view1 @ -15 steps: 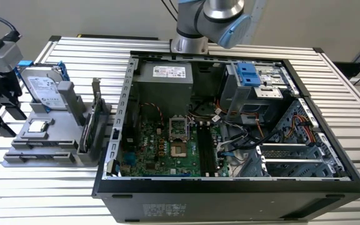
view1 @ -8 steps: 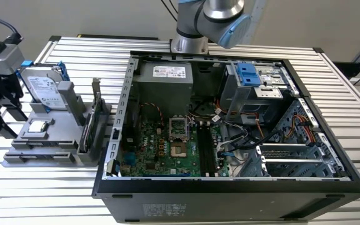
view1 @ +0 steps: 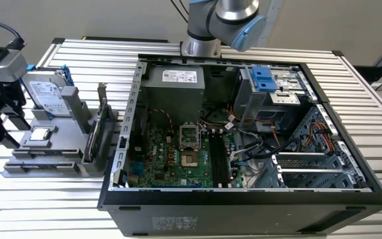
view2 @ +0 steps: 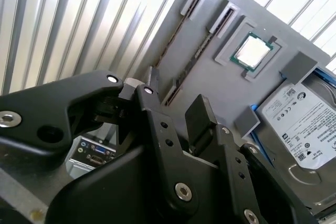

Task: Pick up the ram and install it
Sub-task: 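Pick up the ram and move it above insertion slot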

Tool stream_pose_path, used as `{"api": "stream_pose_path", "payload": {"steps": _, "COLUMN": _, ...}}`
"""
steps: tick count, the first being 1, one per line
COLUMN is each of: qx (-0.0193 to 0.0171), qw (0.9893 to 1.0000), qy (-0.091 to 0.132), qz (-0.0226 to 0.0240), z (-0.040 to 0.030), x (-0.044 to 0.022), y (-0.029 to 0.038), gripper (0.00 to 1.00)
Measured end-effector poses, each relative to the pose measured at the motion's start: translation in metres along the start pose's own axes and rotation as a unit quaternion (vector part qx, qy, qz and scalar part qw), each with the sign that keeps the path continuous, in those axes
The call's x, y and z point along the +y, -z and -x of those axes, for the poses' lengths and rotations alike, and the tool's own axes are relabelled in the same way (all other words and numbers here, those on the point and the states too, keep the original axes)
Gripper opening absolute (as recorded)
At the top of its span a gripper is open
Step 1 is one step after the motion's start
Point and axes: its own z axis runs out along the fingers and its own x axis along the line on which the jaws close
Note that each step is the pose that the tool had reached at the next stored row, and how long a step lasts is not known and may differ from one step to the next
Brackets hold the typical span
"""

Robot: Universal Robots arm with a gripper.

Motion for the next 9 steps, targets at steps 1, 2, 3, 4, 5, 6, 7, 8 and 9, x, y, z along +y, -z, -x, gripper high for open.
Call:
{"api": "stream_pose_path", "payload": {"steps": 1, "qx": 0.0, "qw": 1.0, "qy": 0.0, "qz": 0.0, "z": 0.0, "x": 0.0, "y": -0.0005, "gripper": 1.0}}
{"api": "stream_pose_path", "payload": {"steps": 2, "qx": 0.0, "qw": 1.0, "qy": 0.0, "qz": 0.0, "z": 0.0, "x": 0.0, "y": -0.001, "gripper": 1.0}}
{"api": "stream_pose_path", "payload": {"steps": 3, "qx": 0.0, "qw": 1.0, "qy": 0.0, "qz": 0.0, "z": 0.0, "x": 0.0001, "y": -0.0015, "gripper": 1.0}}
{"api": "stream_pose_path", "payload": {"steps": 4, "qx": 0.0, "qw": 1.0, "qy": 0.0, "qz": 0.0, "z": -0.0001, "x": 0.0001, "y": -0.0021, "gripper": 1.0}}
{"api": "stream_pose_path", "payload": {"steps": 5, "qx": 0.0, "qw": 1.0, "qy": 0.0, "qz": 0.0, "z": -0.0001, "x": 0.0001, "y": -0.0026, "gripper": 1.0}}
{"api": "stream_pose_path", "payload": {"steps": 6, "qx": 0.0, "qw": 1.0, "qy": 0.0, "qz": 0.0, "z": -0.0001, "x": 0.0001, "y": -0.0031, "gripper": 1.0}}
{"api": "stream_pose_path", "payload": {"steps": 7, "qx": 0.0, "qw": 1.0, "qy": 0.0, "qz": 0.0, "z": -0.0001, "x": 0.0001, "y": -0.0035, "gripper": 1.0}}
{"api": "stream_pose_path", "payload": {"steps": 8, "qx": 0.0, "qw": 1.0, "qy": 0.0, "qz": 0.0, "z": -0.0001, "x": 0.0001, "y": -0.0041, "gripper": 1.0}}
{"api": "stream_pose_path", "payload": {"steps": 9, "qx": 0.0, "qw": 1.0, "qy": 0.0, "qz": 0.0, "z": -0.0001, "x": 0.0001, "y": -0.0046, "gripper": 1.0}}
